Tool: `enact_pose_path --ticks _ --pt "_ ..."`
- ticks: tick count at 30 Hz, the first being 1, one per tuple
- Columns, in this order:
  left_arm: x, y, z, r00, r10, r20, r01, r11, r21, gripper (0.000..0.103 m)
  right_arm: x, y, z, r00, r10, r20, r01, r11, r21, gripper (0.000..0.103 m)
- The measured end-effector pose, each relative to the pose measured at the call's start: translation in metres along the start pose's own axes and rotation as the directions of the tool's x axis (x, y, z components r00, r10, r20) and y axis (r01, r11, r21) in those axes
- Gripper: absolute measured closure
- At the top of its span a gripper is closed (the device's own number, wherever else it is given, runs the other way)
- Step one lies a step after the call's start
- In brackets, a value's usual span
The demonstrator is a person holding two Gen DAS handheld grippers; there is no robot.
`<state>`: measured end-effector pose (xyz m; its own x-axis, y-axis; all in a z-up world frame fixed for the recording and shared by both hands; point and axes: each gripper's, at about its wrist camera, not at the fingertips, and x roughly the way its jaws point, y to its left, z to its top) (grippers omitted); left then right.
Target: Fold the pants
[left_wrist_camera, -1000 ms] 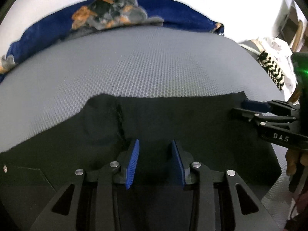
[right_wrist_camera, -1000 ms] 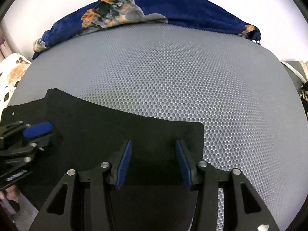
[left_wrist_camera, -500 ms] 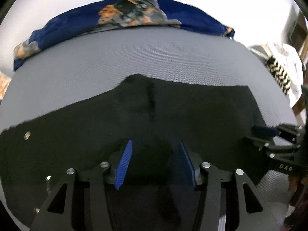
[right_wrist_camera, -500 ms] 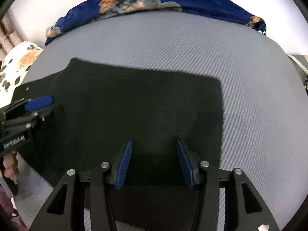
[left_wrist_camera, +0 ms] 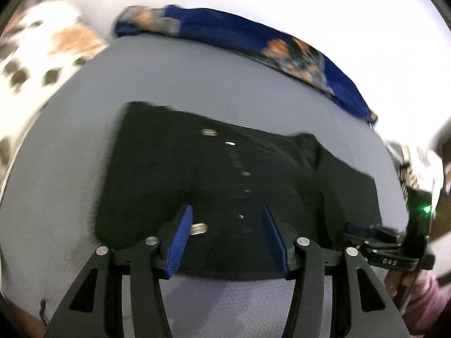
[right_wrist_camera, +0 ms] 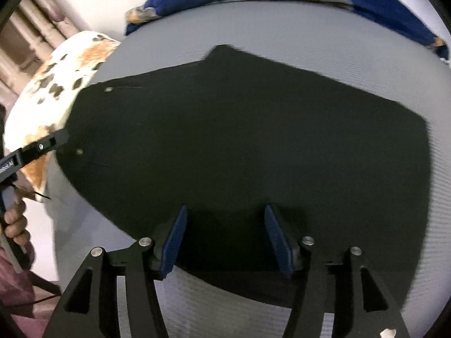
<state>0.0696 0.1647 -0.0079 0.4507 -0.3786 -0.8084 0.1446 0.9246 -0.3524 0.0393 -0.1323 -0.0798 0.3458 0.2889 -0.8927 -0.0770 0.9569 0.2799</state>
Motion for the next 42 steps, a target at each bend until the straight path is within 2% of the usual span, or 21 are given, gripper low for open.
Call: enact_pose_path --ticks 4,7,10,12,16,22,26,34,36,39,42 --pt "-0.019 0.039 -0.001 1.000 -0.021 0.010 0.022 0.993 -0.117 0.050 0.009 0.012 0.008 1.000 0.029 -0.013 -0.029 1.000 -0.003 0.036" --pt "-0.025 0.062 -0.009 0.999 -0.042 -0.009 0.039 0.982 -0.187 0.050 0.013 0.017 0.012 1.000 0.024 -0.020 -0.024 1.000 -0.007 0.032" --pt "-0.022 0.077 -0.018 0.995 -0.092 -0.039 0.078 0.961 -0.265 0.050 0.015 0.017 0.014 0.999 0.026 -0.023 -0.026 1.000 -0.010 0.031" --pt "-0.017 0.090 -0.026 0.988 -0.144 -0.057 0.118 0.938 -0.327 0.050 0.014 0.014 0.012 0.999 0.024 -0.027 -0.025 1.000 -0.010 0.030" --pt "0.001 0.104 -0.038 0.974 -0.211 -0.082 0.166 0.913 -0.372 0.050 0.015 0.015 0.014 0.999 0.024 -0.035 -0.024 1.000 0.000 0.028" --pt "0.016 0.116 -0.041 0.964 -0.260 -0.048 0.223 0.899 -0.378 0.050 0.019 0.023 0.014 0.999 -0.014 -0.043 0.013 0.999 -0.038 0.025" --pt "0.026 0.121 -0.029 0.956 -0.293 -0.013 0.269 0.894 -0.358 0.050 0.022 0.028 0.015 0.999 -0.034 -0.042 0.032 0.998 -0.049 0.022" --pt "0.040 0.146 -0.015 0.919 -0.389 0.063 0.382 0.841 -0.382 0.050 0.022 0.020 0.017 0.999 -0.003 -0.041 0.004 1.000 0.006 0.021" --pt "0.040 0.148 -0.012 0.917 -0.394 0.067 0.391 0.849 -0.356 0.050 0.022 0.019 0.017 0.999 0.000 -0.042 0.001 1.000 0.019 0.021" --pt "0.042 0.138 -0.007 0.927 -0.369 0.061 0.370 0.882 -0.291 0.050 0.023 0.018 0.018 0.999 0.002 -0.040 0.000 0.999 0.032 0.021" --pt "0.047 0.129 -0.004 0.933 -0.354 0.063 0.357 0.895 -0.266 0.054 0.023 0.019 0.018 0.999 0.002 -0.037 0.000 0.999 0.040 0.020"
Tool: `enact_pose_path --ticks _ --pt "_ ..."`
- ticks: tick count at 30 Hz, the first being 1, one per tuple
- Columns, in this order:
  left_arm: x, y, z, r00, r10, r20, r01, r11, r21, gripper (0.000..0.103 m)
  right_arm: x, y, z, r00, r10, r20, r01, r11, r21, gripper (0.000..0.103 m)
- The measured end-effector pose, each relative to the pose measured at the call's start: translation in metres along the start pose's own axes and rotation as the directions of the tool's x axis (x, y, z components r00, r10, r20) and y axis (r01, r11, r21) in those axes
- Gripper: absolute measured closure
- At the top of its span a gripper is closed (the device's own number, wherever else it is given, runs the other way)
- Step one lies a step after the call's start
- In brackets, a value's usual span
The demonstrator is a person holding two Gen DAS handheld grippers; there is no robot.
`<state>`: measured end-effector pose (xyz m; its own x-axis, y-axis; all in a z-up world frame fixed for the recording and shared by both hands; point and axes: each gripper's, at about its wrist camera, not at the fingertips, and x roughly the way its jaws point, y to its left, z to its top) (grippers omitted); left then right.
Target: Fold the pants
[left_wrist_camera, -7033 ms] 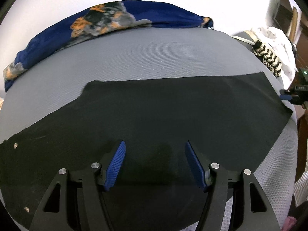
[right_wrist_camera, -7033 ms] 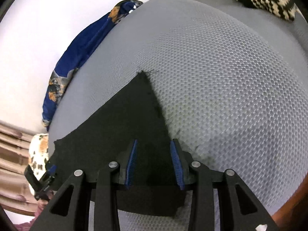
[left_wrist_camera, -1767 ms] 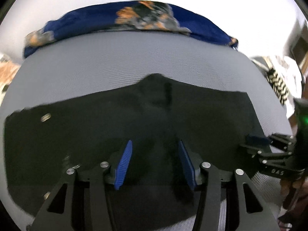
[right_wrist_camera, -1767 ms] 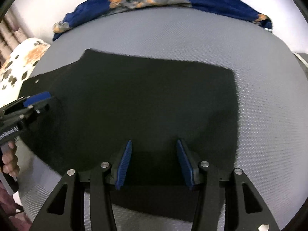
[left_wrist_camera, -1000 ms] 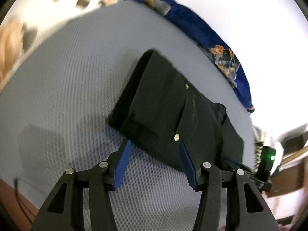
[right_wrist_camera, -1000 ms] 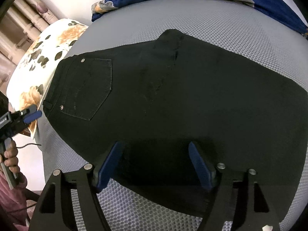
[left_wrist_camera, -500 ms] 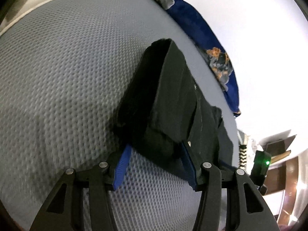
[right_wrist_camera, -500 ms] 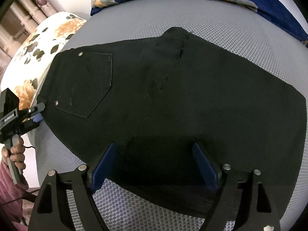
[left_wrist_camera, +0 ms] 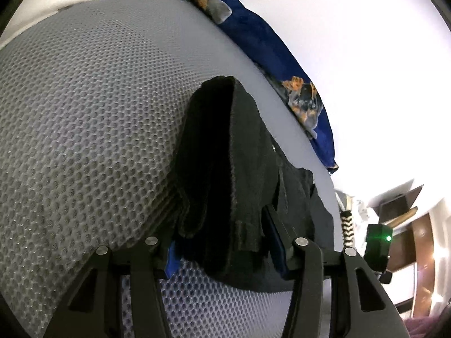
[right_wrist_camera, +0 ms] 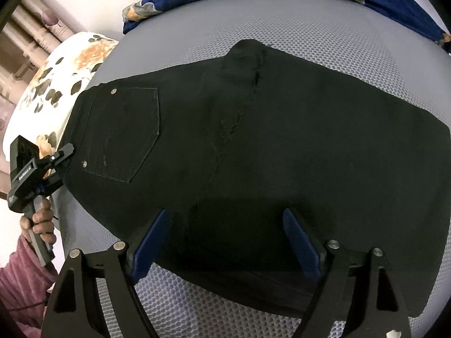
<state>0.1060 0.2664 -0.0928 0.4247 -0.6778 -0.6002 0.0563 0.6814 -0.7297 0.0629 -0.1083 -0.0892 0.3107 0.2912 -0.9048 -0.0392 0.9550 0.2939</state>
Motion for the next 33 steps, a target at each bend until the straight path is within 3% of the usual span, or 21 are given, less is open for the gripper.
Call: enact_pose_path --ticks 3,6,10,18,26,33 --pt "0.006 -0.008 0.000 0.998 0.055 -0.016 -0.055 0.998 0.028 0.067 0.001 0.001 0.001 1.000 -0.005 0.002 0.005 1.000 0.006 0.019" --pt "0.004 -0.022 0.002 0.999 0.053 -0.001 -0.053 0.998 0.035 0.074 0.001 0.001 0.001 1.000 -0.010 0.008 0.010 1.000 0.002 0.018" --pt "-0.007 -0.054 0.009 1.000 -0.004 0.026 0.002 0.999 0.053 0.075 -0.006 -0.006 0.003 0.999 0.036 0.014 -0.037 0.998 0.044 0.019" --pt "-0.003 -0.164 0.014 0.997 -0.068 0.042 0.055 0.966 0.252 0.075 -0.057 -0.046 0.007 0.992 0.033 0.126 -0.048 0.991 0.125 0.020" --pt "0.065 -0.267 -0.002 0.988 -0.139 -0.070 0.155 0.910 0.386 0.075 -0.111 -0.109 0.001 0.973 -0.003 0.230 -0.049 0.973 0.224 0.020" --pt "0.151 -0.322 -0.036 0.968 -0.119 -0.220 0.204 0.885 0.419 0.075 -0.135 -0.170 -0.011 0.962 -0.008 0.273 -0.085 0.941 0.328 0.020"
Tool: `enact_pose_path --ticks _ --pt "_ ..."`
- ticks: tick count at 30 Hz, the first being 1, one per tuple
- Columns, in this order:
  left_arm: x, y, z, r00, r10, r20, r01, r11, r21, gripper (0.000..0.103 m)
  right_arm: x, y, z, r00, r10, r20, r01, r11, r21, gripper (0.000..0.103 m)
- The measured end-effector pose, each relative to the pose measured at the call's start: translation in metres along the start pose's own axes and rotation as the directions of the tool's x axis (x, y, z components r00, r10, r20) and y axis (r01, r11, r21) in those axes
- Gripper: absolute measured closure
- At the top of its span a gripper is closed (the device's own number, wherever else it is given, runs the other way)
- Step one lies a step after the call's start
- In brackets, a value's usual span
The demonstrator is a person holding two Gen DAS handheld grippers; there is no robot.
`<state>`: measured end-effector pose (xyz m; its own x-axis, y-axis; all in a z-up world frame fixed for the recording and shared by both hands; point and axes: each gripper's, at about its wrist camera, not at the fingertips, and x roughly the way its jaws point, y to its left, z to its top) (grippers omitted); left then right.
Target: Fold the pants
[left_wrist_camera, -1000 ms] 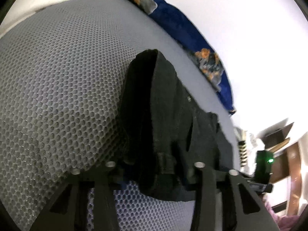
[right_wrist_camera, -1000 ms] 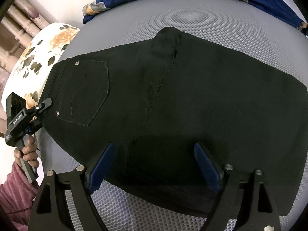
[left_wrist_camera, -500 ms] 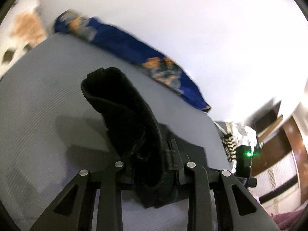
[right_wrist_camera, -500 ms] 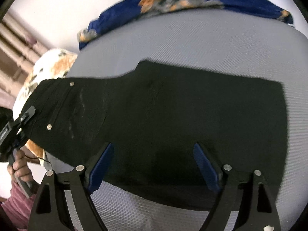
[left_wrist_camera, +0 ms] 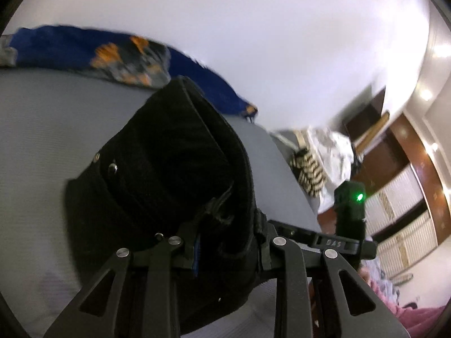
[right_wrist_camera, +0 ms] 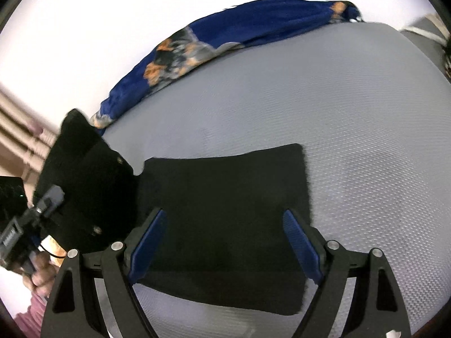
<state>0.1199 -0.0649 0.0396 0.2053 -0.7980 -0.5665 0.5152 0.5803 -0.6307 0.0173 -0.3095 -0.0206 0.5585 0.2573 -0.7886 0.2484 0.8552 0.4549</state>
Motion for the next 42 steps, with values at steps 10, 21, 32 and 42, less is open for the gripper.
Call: enact_pose_path --ticks 10,21,32,42 --pt "0.109 -0.026 -0.039 0.976 0.094 -0.195 -0.081 0.994 0.073 0.075 0.010 -0.051 -0.002 0.998 0.039 -0.039 -0.036 0.996 0.083 0.020" --pt "0.109 -0.058 -0.065 0.954 0.210 -0.216 -0.136 0.941 0.310 0.043 0.059 -0.060 0.006 0.947 0.284 -0.149 -0.263 0.954 0.145 0.020" --pt "0.032 -0.008 -0.054 0.944 0.322 -0.067 -0.299 0.925 0.235 0.040 0.097 -0.058 0.026 0.862 0.473 -0.183 -0.446 0.879 0.169 0.031" --pt "0.025 0.034 -0.054 0.920 0.388 -0.054 -0.380 0.918 0.117 0.040 0.115 -0.046 0.040 0.858 0.466 -0.214 -0.442 0.884 0.154 0.078"
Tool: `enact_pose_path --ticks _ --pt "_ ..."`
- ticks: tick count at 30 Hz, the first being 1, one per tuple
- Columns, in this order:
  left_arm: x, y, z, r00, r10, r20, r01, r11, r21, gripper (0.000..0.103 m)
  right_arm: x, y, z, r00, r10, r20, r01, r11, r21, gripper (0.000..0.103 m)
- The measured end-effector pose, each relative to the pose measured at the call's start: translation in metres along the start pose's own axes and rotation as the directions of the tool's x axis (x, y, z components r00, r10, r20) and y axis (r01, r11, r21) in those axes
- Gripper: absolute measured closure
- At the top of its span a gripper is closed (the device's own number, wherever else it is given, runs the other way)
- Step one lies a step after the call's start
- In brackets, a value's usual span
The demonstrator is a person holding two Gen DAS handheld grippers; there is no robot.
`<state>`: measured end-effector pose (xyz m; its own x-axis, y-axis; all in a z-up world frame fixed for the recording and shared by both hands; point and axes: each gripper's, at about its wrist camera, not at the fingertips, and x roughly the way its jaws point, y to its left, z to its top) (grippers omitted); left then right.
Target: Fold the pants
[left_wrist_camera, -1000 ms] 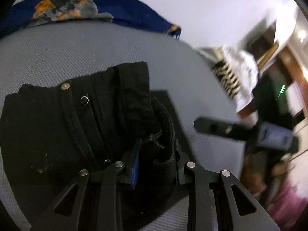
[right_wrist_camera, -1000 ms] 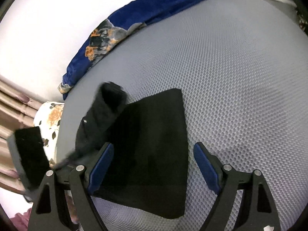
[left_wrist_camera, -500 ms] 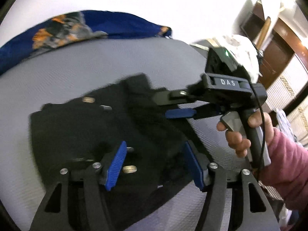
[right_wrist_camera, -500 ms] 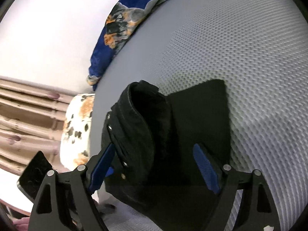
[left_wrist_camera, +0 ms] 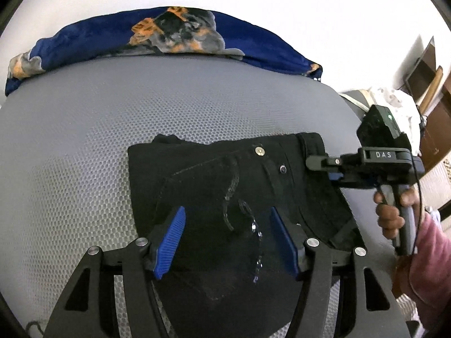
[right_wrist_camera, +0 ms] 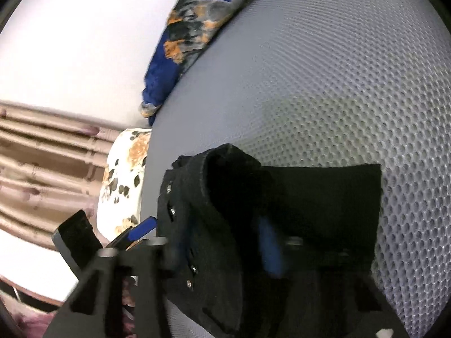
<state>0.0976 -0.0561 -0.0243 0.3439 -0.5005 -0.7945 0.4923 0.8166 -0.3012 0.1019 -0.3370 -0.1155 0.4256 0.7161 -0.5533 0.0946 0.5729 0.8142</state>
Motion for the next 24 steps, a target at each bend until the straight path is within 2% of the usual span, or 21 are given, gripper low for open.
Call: enact_pose_path --ticks 2,7,9,13,17,21,24 --pt "0.000 -0.004 0.003 1.000 0.001 0.011 -0.001 1.000 0.007 0.040 -0.004 0.003 -0.004 1.000 -0.007 0.017 0.007 1.000 0.017 0.090" --pt "-0.006 -0.014 0.011 0.999 -0.021 0.047 0.019 0.999 0.031 0.040 -0.036 0.048 -0.023 0.989 -0.081 0.126 0.092 0.993 -0.080 0.092" --pt "-0.007 -0.022 0.014 0.998 -0.036 0.058 0.032 0.998 0.061 0.040 -0.049 0.053 -0.028 0.981 -0.105 0.161 0.119 0.990 -0.081 0.093" --pt "0.001 -0.032 0.020 0.997 -0.062 0.049 0.057 0.994 0.098 0.040 -0.064 0.032 -0.036 0.955 -0.209 0.210 0.211 0.977 0.011 0.093" --pt "0.020 -0.037 0.019 0.996 -0.089 -0.004 0.089 0.989 0.118 0.040 -0.068 -0.006 -0.040 0.944 -0.243 0.222 0.221 0.968 0.119 0.093" --pt "0.054 -0.029 0.016 0.994 -0.049 -0.095 0.059 0.994 0.097 0.040 -0.064 -0.017 -0.038 0.940 -0.267 0.210 0.244 0.961 0.128 0.090" --pt "0.064 -0.034 0.013 0.996 -0.011 -0.092 0.024 0.990 0.140 0.040 -0.059 -0.008 -0.035 0.930 -0.313 0.194 0.298 0.949 0.104 0.080"
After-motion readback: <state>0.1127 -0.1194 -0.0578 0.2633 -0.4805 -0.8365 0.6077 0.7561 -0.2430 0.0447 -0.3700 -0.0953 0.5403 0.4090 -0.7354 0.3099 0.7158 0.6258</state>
